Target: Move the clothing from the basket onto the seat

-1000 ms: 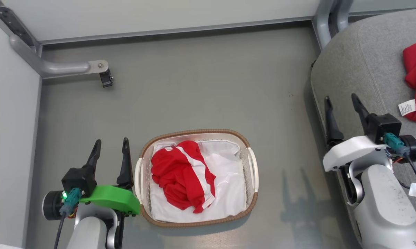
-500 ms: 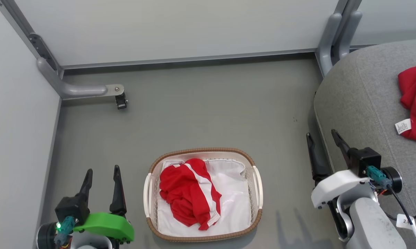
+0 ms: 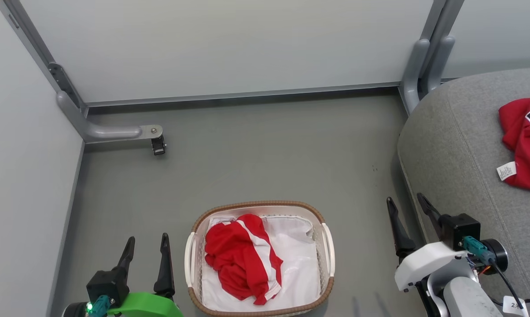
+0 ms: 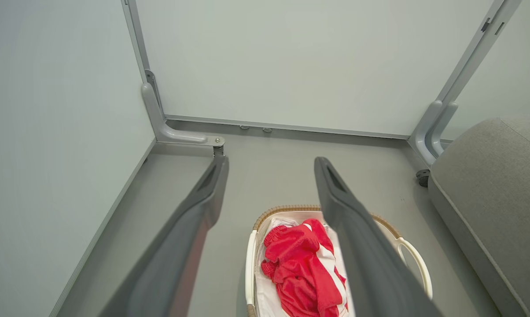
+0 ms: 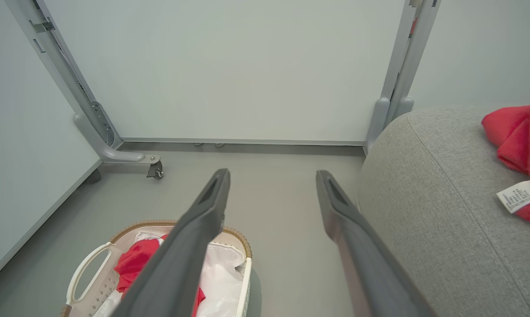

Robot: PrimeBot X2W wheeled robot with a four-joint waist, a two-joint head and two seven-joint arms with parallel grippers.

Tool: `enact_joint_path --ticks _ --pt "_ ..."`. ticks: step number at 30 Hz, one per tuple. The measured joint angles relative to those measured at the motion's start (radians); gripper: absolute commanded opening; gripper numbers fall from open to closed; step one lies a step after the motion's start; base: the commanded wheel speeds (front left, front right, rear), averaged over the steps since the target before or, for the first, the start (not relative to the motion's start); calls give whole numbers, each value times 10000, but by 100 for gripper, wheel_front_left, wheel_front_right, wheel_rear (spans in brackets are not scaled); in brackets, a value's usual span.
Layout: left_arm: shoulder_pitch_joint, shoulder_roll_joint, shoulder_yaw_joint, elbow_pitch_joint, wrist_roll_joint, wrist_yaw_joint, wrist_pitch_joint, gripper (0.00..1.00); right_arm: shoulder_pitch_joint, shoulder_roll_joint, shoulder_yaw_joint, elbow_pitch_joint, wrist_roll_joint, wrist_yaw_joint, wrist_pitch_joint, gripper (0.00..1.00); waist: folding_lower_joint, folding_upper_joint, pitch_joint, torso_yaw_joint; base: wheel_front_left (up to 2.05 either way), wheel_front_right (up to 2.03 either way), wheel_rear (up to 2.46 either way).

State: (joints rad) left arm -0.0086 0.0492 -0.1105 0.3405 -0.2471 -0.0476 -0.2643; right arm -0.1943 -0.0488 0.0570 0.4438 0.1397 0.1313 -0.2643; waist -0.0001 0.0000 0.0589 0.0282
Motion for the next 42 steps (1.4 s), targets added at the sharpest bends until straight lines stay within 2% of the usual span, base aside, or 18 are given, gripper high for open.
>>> enact_joint_path --ticks 10,22,36,42 --pt "-807 2 -454 268 -61 33 -2 100 -835 -2 259 -180 23 0 0 100 0 0 746 -171 0 0 0" --pt "-2739 -10 -1030 1275 182 -50 -2 100 -2179 -8 535 -928 180 0 2 100 0 0 2665 -686 0 0 0" --pt "-4958 -12 -953 4464 907 -226 2 100 -2968 -8 732 -1722 508 0 0 100 1 0 4916 -1513 0 0 0" --pt "-5971 201 -1191 5793 1467 -228 2 100 -3103 -13 708 -1871 627 0 0 100 1 0 5707 -1873 0 0 0"
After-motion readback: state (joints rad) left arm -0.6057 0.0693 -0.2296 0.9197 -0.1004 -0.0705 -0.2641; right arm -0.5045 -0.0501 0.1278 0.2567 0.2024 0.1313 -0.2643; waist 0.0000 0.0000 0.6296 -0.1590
